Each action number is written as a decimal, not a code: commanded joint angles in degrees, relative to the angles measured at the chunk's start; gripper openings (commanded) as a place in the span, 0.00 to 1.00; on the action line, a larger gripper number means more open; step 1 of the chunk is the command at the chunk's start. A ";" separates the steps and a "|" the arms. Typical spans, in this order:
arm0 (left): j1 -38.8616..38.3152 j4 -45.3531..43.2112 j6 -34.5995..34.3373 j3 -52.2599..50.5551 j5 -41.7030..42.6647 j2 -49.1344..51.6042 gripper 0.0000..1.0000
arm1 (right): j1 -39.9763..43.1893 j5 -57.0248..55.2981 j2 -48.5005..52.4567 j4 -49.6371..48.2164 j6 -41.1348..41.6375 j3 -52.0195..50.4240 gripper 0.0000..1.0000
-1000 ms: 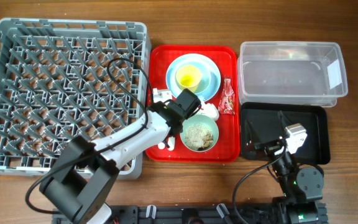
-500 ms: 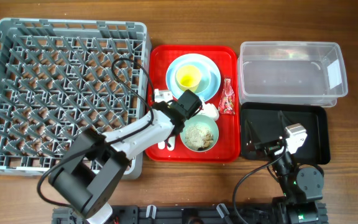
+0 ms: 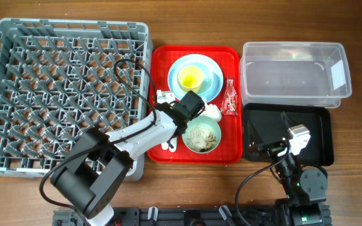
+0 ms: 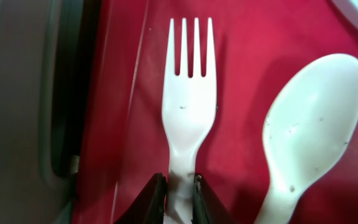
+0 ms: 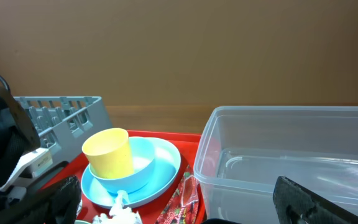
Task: Sort waste into correct bins and load items into the dishwasher rack
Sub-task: 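Lift the fork with the left gripper toward the grey rack, then insert the fork upright into the rack slots with the left gripper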
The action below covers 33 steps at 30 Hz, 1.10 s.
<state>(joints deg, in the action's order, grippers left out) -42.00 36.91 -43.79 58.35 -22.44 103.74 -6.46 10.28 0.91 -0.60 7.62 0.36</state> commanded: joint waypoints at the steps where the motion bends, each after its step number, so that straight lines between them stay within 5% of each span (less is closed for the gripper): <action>1: -0.11 -1.01 0.04 -1.25 0.50 0.63 0.16 | -0.11 0.09 -0.11 -0.17 0.26 -0.07 1.00; 21: -0.11 -0.87 0.11 -0.98 -2.14 -0.50 0.04 | -0.11 0.11 -0.11 -0.17 0.26 -0.07 1.00; 33: -0.15 7.89 1.14 4.39 -8.37 -17.16 0.04 | -0.11 0.11 -0.11 -0.17 0.28 -0.07 1.00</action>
<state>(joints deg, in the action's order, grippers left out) -42.00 44.60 -43.64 61.21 -28.40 93.36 -6.46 10.28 0.91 -0.60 7.62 0.36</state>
